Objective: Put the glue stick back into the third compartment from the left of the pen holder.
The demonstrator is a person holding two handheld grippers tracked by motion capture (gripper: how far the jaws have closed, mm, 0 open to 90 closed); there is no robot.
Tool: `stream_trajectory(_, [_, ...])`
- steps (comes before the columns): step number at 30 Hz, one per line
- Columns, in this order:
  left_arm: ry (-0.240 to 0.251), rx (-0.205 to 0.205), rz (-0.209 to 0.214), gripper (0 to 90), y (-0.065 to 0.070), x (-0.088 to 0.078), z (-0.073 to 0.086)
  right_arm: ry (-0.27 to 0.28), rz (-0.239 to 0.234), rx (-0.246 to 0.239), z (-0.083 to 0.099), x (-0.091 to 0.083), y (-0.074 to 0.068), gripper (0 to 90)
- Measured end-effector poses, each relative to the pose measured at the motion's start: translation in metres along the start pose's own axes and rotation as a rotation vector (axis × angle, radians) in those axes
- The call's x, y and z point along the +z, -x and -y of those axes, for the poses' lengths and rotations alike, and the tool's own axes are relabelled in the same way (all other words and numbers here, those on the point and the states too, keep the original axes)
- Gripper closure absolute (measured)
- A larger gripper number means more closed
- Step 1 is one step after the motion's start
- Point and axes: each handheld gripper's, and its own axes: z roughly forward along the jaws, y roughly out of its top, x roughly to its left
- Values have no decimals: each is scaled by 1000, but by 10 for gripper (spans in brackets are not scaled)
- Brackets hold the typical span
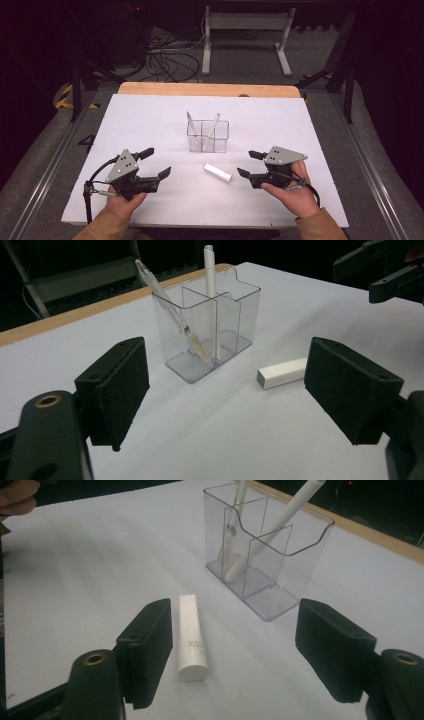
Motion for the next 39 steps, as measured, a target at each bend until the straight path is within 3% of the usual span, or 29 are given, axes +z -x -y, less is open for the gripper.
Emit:
stream_trajectory(17, [5,9,-15,192,-2,-2,-1,-149,-38,-42,-12,22,-7,310])
stream_trajectory(39, [9,8,-34,192,-4,-5,-2,-320,-71,-82,-5,60,-17,304])
